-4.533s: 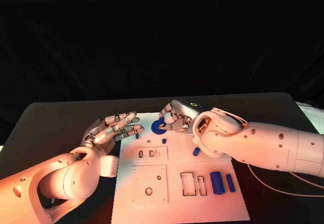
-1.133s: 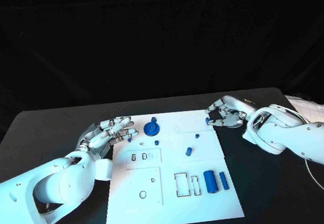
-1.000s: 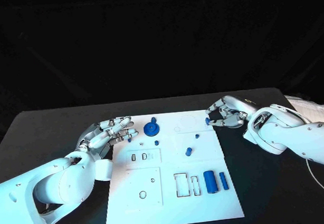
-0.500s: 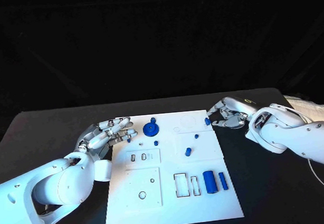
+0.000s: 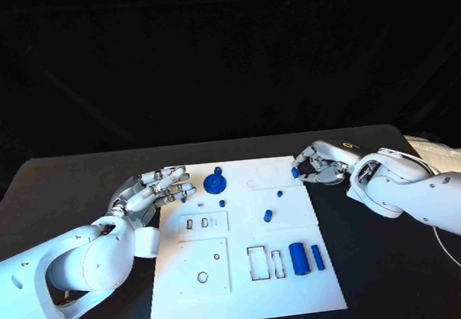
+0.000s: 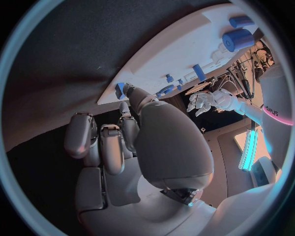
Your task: Assemble the parts on the task board
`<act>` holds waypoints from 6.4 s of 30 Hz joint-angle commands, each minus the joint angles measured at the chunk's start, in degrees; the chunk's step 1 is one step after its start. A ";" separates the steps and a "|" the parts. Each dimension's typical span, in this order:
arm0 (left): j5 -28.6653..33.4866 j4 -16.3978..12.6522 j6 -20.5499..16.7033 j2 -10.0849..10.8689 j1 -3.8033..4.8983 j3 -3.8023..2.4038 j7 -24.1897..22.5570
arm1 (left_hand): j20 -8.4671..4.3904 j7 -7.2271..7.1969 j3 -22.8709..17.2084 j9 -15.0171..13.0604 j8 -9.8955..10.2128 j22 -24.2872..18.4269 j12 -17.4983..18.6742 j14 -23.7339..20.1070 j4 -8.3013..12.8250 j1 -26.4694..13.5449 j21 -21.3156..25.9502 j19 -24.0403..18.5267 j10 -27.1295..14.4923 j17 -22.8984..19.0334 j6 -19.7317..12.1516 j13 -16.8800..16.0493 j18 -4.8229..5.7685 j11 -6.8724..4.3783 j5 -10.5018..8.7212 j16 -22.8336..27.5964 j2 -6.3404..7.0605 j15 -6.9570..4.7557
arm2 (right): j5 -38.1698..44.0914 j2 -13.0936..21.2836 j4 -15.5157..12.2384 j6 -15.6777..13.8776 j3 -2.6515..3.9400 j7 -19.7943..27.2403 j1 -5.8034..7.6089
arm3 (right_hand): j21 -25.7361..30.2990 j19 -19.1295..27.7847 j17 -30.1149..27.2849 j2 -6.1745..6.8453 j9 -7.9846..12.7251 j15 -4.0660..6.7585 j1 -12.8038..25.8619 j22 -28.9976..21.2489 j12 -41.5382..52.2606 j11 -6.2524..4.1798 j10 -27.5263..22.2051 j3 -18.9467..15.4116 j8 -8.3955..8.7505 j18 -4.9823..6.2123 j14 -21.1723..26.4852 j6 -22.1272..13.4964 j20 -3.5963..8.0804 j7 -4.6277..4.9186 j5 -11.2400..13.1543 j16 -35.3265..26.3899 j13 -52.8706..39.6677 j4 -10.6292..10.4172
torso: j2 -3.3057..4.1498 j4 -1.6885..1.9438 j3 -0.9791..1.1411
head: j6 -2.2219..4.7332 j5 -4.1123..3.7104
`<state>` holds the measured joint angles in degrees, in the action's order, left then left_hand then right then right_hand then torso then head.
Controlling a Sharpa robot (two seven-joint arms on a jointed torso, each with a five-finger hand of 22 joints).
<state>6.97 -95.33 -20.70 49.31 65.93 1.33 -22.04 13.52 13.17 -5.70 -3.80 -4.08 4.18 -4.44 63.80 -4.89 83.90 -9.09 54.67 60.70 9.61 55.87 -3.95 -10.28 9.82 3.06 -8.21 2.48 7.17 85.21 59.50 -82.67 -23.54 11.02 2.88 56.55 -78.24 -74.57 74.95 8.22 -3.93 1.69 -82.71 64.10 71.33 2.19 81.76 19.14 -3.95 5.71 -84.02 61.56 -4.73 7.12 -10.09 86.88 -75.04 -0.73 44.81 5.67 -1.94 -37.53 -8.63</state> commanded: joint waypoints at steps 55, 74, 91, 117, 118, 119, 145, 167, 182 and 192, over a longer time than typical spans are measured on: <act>0.08 0.08 0.39 -0.22 -0.02 -0.03 -0.20 | 0.14 0.14 0.00 0.05 0.20 -0.10 0.26 0.36 0.47 -0.08 0.42 0.38 0.12 0.09 -0.22 0.06 -0.23 0.15 -0.26 0.28 -0.49 0.01 | 1.81 -1.37 1.14 1.13 0.00 -2.00 -0.22 | 0.29 -0.02 8.42 1.77 0.16 -0.09 3.81 0.18 0.35 0.24 0.33 0.92 0.34 -0.46 -4.59 -0.04 0.04 0.38 0.37 -0.08 -2.16 -0.95 | -0.02 -0.05 0.03 | -0.55 -0.14; 0.08 0.09 0.36 -0.18 -0.02 -0.03 -0.20 | 0.14 0.16 0.01 0.05 0.22 -0.11 0.30 0.37 0.59 0.00 0.45 0.40 0.08 0.11 -0.28 0.07 -0.23 0.17 -0.25 0.33 -0.49 0.01 | 2.12 -2.16 1.47 -0.11 0.00 -2.77 -0.40 | 0.32 -0.09 8.54 2.14 0.13 -0.13 4.65 0.23 0.43 0.28 0.39 -0.37 0.33 -0.47 -4.62 0.01 -0.01 0.40 0.54 -0.03 -2.21 -1.52 | -0.06 -0.04 0.01 | -0.78 -0.08; 0.08 0.16 0.34 -0.14 -0.02 -0.03 -0.17 | 0.14 0.16 0.00 0.06 0.23 -0.11 0.31 0.37 0.62 0.03 0.46 0.41 0.08 0.11 -0.29 0.07 -0.23 0.17 -0.25 0.34 -0.49 0.01 | 0.31 -1.81 0.36 -2.89 0.01 -3.18 -0.47 | 0.47 -0.17 8.71 3.09 0.15 -0.25 7.61 0.16 0.44 0.39 0.43 -6.64 0.36 -0.47 -4.65 -1.29 -0.14 0.36 1.72 0.03 -2.22 -4.16 | -0.04 -0.13 0.04 | -0.86 -0.31; 0.08 0.22 0.43 -0.08 -0.08 -0.03 -0.16 | 0.14 0.16 0.00 0.06 0.23 -0.11 0.31 0.37 0.62 0.03 0.46 0.41 0.08 0.11 -0.29 0.07 -0.23 0.17 -0.25 0.34 -0.49 0.01 | 1.01 -1.74 -0.88 -4.71 0.02 -12.42 -2.58 | 0.49 -0.54 9.10 0.08 -0.31 0.15 6.73 0.41 0.81 -0.14 0.63 -16.73 -0.61 -0.50 -4.74 0.77 0.15 -0.32 -1.69 0.15 -2.52 -9.23 | -0.02 -0.04 0.02 | -0.98 -0.40; 0.08 0.22 0.44 -0.08 -0.08 -0.03 -0.16 | 0.14 0.16 0.00 0.06 0.23 -0.11 0.31 0.37 0.62 0.03 0.46 0.41 0.08 0.11 -0.29 0.07 -0.23 0.17 -0.25 0.34 -0.49 0.01 | 1.11 -1.82 -0.89 -4.87 0.02 -12.78 -2.60 | 0.47 -0.57 9.11 0.01 -0.31 0.17 6.79 0.45 0.84 -0.16 0.65 -16.83 -0.62 -0.51 -4.75 0.84 0.17 -0.34 -1.70 0.16 -2.54 -9.35 | -0.02 -0.06 0.01 | -0.99 -0.37; 0.08 0.22 0.44 -0.08 -0.08 -0.03 -0.16 | 0.14 0.16 0.00 0.06 0.23 -0.11 0.31 0.37 0.62 0.03 0.46 0.41 0.08 0.11 -0.29 0.07 -0.23 0.17 -0.25 0.34 -0.49 0.01 | 1.20 -1.90 -0.87 -4.94 0.02 -13.12 -2.62 | 0.46 -0.58 9.12 -0.02 -0.31 0.18 6.83 0.47 0.86 -0.17 0.67 -16.89 -0.63 -0.51 -4.75 0.87 0.18 -0.35 -1.70 0.17 -2.54 -9.43 | -0.02 -0.06 0.00 | -1.00 -0.37; 0.08 0.36 0.54 -0.21 -0.18 -0.03 -0.02 | 0.14 0.19 0.01 0.05 0.22 -0.12 0.35 0.41 0.71 0.04 0.50 0.45 0.07 0.15 -0.32 0.07 -0.23 0.19 -0.25 0.40 -0.58 0.02 | 0.53 -2.97 -0.03 -3.43 0.02 -13.48 -2.81 | 0.42 -0.81 9.49 -6.52 -0.17 0.93 -2.46 0.74 0.79 -0.88 0.55 -10.49 -0.82 -0.56 -4.83 2.93 0.92 -0.90 4.90 0.31 -2.63 -6.97 | -0.01 -0.08 0.05 | -1.35 -0.53; 0.08 0.35 0.55 -0.21 -0.23 -0.03 0.15 | 0.14 0.19 0.00 0.05 0.22 -0.12 0.35 0.42 0.73 0.06 0.51 0.46 0.07 0.16 -0.32 0.07 -0.23 0.19 -0.25 0.41 -0.61 0.02 | 0.10 -3.29 0.27 -0.68 0.02 -10.98 -2.82 | 0.43 -0.22 9.66 -2.29 0.15 -0.01 1.55 0.70 0.16 0.15 0.11 5.65 0.31 -0.50 -4.84 1.73 0.18 0.29 6.05 0.33 -2.34 -2.00 | -0.03 -0.04 0.06 | -1.36 -0.67; 0.08 0.41 0.57 -0.29 -0.24 -0.03 0.23 | 0.14 0.19 -0.02 0.05 0.22 -0.12 0.37 0.43 0.78 0.10 0.53 0.47 0.07 0.18 -0.33 0.07 -0.23 0.19 -0.25 0.44 -0.66 0.02 | -0.40 -3.27 0.65 2.94 0.01 -11.16 -2.81 | 1.04 0.22 9.09 2.39 0.12 -0.29 8.13 -0.07 -0.59 0.40 -0.24 0.44 0.26 -0.35 -4.70 -0.28 -0.20 0.43 3.89 -0.03 -1.76 -5.69 | -0.03 -0.07 0.08 | -1.53 -0.75; 0.08 0.47 0.52 -0.32 -0.24 -0.03 0.30 | 0.14 0.19 -0.02 0.05 0.22 -0.12 0.37 0.43 0.78 0.10 0.53 0.47 0.07 0.18 -0.33 0.07 -0.23 0.19 -0.25 0.44 -0.66 0.02 | -0.85 -3.14 0.79 2.19 0.01 -10.59 -2.80 | 1.16 0.24 9.00 2.67 0.16 -0.30 8.13 -0.18 -0.81 0.45 -0.38 -1.20 0.37 -0.34 -4.68 -0.95 -0.18 0.48 3.49 -0.10 -1.61 -6.23 | -0.08 -0.07 0.06 | -1.49 -0.89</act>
<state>6.97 -94.82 -20.77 49.12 65.68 1.34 -21.56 13.73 13.17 -5.70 -3.81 -4.08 4.16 -4.45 63.80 -4.56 83.90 -8.86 54.87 60.70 9.69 55.87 -3.95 -10.28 9.82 3.06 -7.94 2.48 7.17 84.60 56.47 -82.15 -25.30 11.59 -7.28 54.42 -77.40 -74.57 74.94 10.62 -3.86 1.64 -74.70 63.97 70.72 2.21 81.54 18.26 -3.72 5.71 -84.02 61.00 -4.73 7.73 -6.33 87.10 -74.94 -6.97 44.76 5.60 -1.88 -39.07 -9.49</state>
